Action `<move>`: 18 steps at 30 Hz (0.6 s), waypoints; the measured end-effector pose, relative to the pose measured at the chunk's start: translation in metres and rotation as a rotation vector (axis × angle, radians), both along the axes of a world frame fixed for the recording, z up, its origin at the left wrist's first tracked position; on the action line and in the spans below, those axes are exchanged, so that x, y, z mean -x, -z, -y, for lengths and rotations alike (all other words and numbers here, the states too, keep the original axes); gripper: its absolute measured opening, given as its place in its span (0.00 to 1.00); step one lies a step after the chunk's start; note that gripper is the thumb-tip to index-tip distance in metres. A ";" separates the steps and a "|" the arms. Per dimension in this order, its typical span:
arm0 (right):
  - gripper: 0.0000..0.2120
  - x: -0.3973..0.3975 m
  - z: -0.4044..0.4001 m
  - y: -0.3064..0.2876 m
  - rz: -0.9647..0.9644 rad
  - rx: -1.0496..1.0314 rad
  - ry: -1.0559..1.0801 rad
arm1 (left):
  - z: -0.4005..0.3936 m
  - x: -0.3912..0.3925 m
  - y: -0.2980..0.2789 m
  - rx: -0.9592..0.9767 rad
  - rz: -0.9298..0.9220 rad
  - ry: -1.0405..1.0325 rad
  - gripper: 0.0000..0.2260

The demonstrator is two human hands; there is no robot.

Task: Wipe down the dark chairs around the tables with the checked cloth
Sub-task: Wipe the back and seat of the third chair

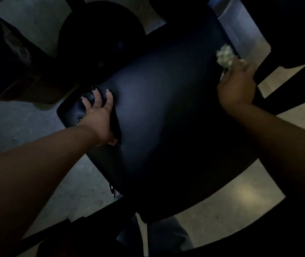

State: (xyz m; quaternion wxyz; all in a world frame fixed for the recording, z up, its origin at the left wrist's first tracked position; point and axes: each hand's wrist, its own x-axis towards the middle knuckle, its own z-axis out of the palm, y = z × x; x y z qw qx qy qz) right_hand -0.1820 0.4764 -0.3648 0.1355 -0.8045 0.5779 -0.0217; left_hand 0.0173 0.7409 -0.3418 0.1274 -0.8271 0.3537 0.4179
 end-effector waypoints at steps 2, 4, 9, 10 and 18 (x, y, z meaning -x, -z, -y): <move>0.24 -0.009 -0.010 0.001 -0.041 -0.002 0.113 | -0.001 -0.001 0.001 0.000 0.001 0.007 0.68; 0.25 -0.024 -0.049 0.007 -0.063 -0.033 0.102 | 0.000 0.000 0.002 0.001 0.008 0.006 0.68; 0.23 -0.026 -0.195 0.010 0.052 -0.154 -0.501 | -0.002 0.001 0.002 0.021 0.017 -0.010 0.68; 0.23 -0.019 -0.211 0.006 0.048 -0.196 -0.636 | -0.002 0.001 0.002 0.024 0.022 -0.011 0.68; 0.27 -0.025 -0.088 -0.007 -0.053 -0.005 -1.192 | -0.001 0.007 -0.002 0.028 0.033 -0.043 0.66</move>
